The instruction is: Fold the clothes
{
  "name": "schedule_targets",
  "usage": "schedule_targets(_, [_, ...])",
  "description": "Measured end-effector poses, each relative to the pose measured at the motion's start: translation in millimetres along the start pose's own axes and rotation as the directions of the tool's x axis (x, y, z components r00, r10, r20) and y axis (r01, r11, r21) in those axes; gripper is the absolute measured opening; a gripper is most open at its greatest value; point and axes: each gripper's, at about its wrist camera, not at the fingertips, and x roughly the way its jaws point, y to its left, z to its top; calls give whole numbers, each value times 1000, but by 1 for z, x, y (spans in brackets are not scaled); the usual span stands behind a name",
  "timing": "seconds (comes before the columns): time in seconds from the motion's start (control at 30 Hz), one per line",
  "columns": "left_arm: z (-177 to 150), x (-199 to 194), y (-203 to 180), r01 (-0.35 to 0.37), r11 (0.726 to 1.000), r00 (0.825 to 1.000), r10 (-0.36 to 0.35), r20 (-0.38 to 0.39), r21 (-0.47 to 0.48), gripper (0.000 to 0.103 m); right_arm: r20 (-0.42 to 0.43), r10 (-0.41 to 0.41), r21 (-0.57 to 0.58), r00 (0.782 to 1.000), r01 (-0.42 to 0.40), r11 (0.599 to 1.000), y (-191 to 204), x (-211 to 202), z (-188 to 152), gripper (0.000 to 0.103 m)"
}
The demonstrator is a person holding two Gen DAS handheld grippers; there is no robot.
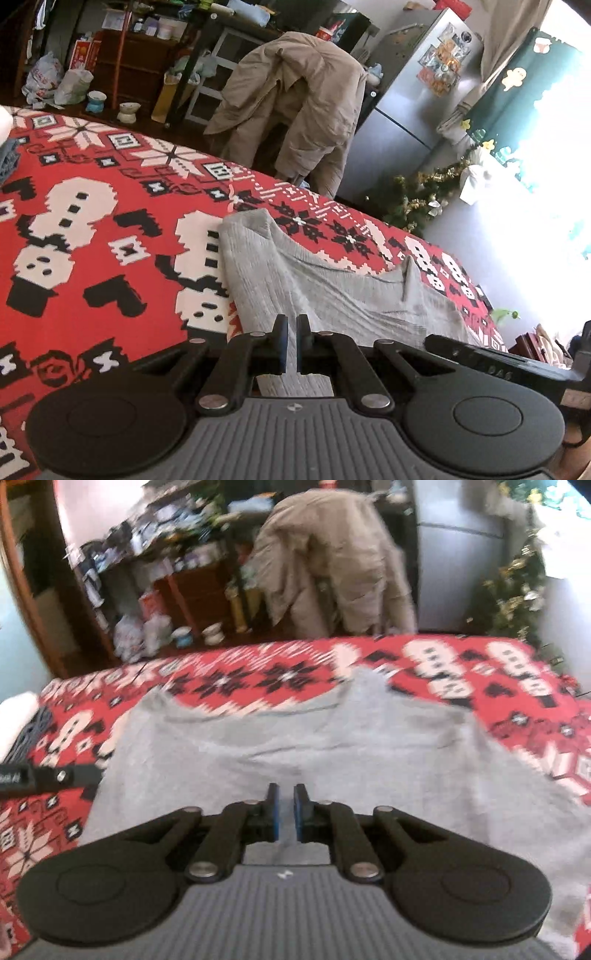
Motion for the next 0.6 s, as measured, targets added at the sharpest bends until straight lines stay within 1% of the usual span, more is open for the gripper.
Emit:
schedule_targets(0.1, [12, 8, 0, -1, 1000, 1000, 1, 15, 5, 3, 25, 19, 34, 1000, -19, 999, -11, 2, 9, 22])
schedule_targets(0.13, [15, 12, 0, -5, 1000, 1000, 5, 13, 5, 3, 20, 28, 41, 999, -28, 999, -14, 6, 12, 24])
schedule_targets(0.23, [25, 26, 0, -17, 1000, 1000, 17, 12, 9, 3, -15, 43, 58, 999, -42, 997, -17, 20, 17, 25])
schedule_targets(0.27, [27, 30, 1, -21, 1000, 1000, 21, 13, 14, 3, -27, 45, 62, 999, -44, 997, -17, 24, 18, 23])
schedule_targets(0.3, [28, 35, 1, -27, 999, 1000, 27, 7, 19, 3, -23, 49, 62, 999, -47, 997, -16, 26, 18, 9])
schedule_targets(0.33, [28, 40, 1, -33, 999, 999, 33, -2, 23, 3, -12, 53, 60, 999, -52, 997, -13, 26, 19, 2])
schedule_targets(0.4, [28, 50, 1, -49, 998, 999, 50, -17, 42, 3, 28, 5, 38, 1000, -6, 999, -7, 21, 19, 2])
schedule_targets(0.47, [24, 54, -1, -69, 995, 997, 70, -20, 77, 7, 50, -36, 18, 998, 36, 999, -4, 19, 19, 2])
schedule_targets(0.53, [21, 54, -3, -79, 991, 997, 81, -11, 108, 7, 47, -53, 6, 997, 53, 999, -5, 21, 19, 2])
schedule_targets(0.6, [21, 54, -5, -87, 987, 996, 89, -10, 132, 7, 4, -82, -2, 997, 82, 997, -7, 32, 16, 2])
